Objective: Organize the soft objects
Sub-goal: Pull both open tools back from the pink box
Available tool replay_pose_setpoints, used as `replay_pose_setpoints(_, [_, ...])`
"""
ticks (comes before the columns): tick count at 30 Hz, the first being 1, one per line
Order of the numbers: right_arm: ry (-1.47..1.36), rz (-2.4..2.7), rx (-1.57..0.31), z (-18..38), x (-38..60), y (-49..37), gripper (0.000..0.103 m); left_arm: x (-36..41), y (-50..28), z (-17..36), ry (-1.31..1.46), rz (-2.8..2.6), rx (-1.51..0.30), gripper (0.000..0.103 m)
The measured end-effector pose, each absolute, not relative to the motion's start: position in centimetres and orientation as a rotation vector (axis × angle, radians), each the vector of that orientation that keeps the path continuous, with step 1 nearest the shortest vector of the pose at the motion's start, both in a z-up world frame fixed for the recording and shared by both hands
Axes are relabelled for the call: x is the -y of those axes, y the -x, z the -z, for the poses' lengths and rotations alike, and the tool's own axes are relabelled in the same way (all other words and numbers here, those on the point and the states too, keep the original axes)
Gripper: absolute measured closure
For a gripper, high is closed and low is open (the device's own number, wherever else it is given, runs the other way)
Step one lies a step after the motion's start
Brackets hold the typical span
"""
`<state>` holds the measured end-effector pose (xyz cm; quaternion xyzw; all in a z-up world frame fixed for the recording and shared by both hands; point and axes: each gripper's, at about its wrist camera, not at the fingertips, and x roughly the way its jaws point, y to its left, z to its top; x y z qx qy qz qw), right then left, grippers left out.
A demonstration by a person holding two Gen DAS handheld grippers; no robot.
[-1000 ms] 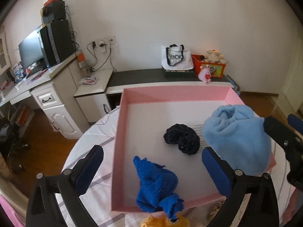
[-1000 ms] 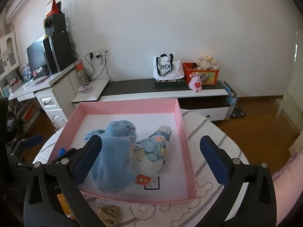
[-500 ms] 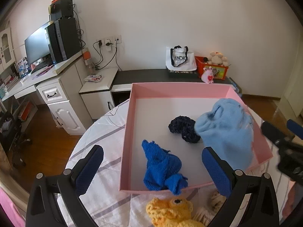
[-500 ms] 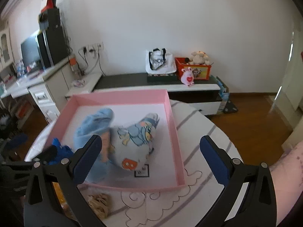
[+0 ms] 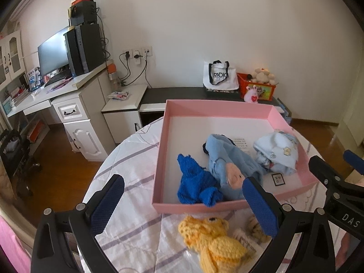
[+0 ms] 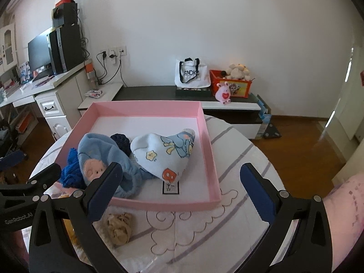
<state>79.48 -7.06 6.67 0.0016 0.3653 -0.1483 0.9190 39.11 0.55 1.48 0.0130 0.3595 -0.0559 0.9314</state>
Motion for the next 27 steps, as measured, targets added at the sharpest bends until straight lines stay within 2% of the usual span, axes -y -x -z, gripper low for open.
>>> replay_pose_setpoints(27, [0.049, 0.268, -0.593, -12.7, 3.8, -65.8, 0.0, -0.2, -20.5, -5.9, -0.003, 0.102, -0.569, 0.0])
